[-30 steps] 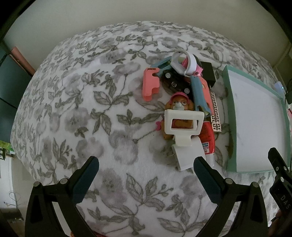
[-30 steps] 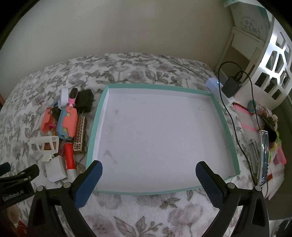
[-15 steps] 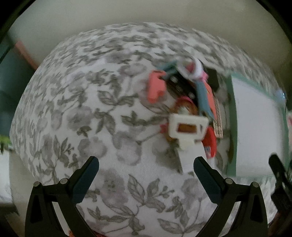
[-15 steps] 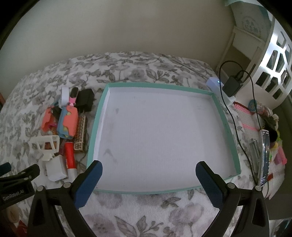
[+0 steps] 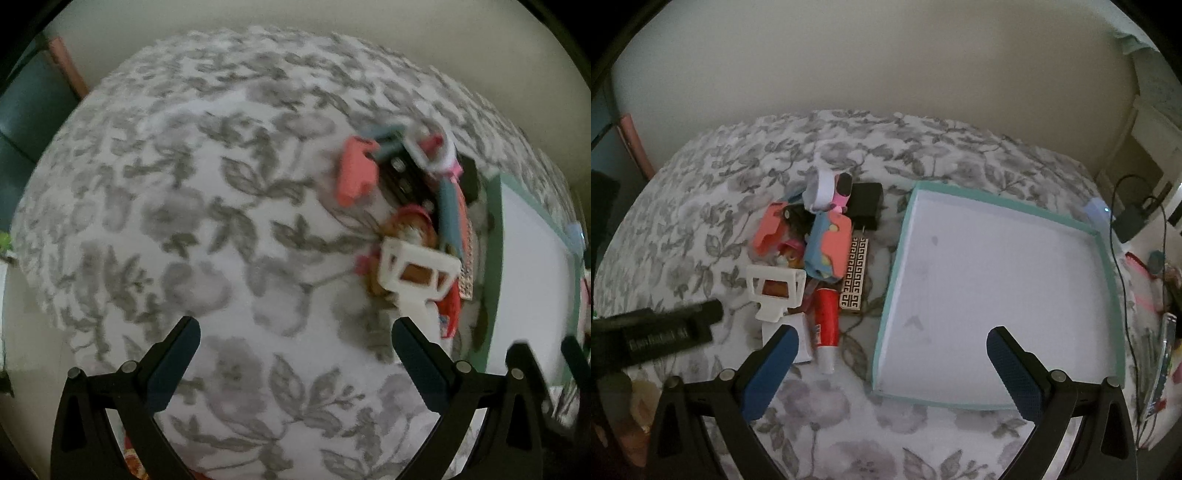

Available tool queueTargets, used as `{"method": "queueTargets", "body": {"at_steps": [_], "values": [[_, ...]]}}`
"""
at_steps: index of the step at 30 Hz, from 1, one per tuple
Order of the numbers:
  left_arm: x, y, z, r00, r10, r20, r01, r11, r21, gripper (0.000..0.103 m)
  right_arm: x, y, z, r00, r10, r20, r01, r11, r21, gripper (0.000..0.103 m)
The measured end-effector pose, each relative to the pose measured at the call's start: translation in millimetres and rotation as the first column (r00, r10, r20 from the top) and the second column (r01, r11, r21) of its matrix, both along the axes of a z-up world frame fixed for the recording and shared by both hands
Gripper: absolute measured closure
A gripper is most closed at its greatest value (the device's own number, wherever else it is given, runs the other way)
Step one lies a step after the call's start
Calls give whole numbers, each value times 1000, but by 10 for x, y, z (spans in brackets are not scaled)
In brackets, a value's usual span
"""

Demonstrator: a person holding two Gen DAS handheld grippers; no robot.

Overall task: Organize rigid objects
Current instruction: 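Grasp the white plug charger with the left gripper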

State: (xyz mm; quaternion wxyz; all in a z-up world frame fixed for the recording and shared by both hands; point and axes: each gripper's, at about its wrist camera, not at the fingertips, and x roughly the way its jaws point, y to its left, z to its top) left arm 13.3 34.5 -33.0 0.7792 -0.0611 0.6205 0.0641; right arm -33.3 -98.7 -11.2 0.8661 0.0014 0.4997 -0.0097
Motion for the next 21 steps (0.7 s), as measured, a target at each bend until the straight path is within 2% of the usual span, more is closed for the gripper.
{"method": "queueTargets", "body": {"at_steps": [3, 6, 11, 18, 21], "values": [[47, -65, -109, 999, -12, -32, 10, 998, -60, 0, 64, -173, -25, 998, -64, -15, 64, 998, 14, 2], [86, -109, -170, 999, -11, -44, 8, 997, -77, 0, 152, -399, -75, 986, -162, -50, 163, 986, 34, 2], [152, -252, -253, 997, -40, -61, 33, 993, -112, 0, 300, -610, -86, 963, -253, -94, 260, 962, 77, 2], [222, -553, -378, 990, -118, -82, 110, 989, -98, 1, 421, -591, -42, 961, -261, -94, 269, 959, 89, 2], [245, -647, -440, 986, -137, -95, 128, 987, -95, 13, 415, -568, -43, 965, -248, -88, 253, 966, 51, 2]]}}
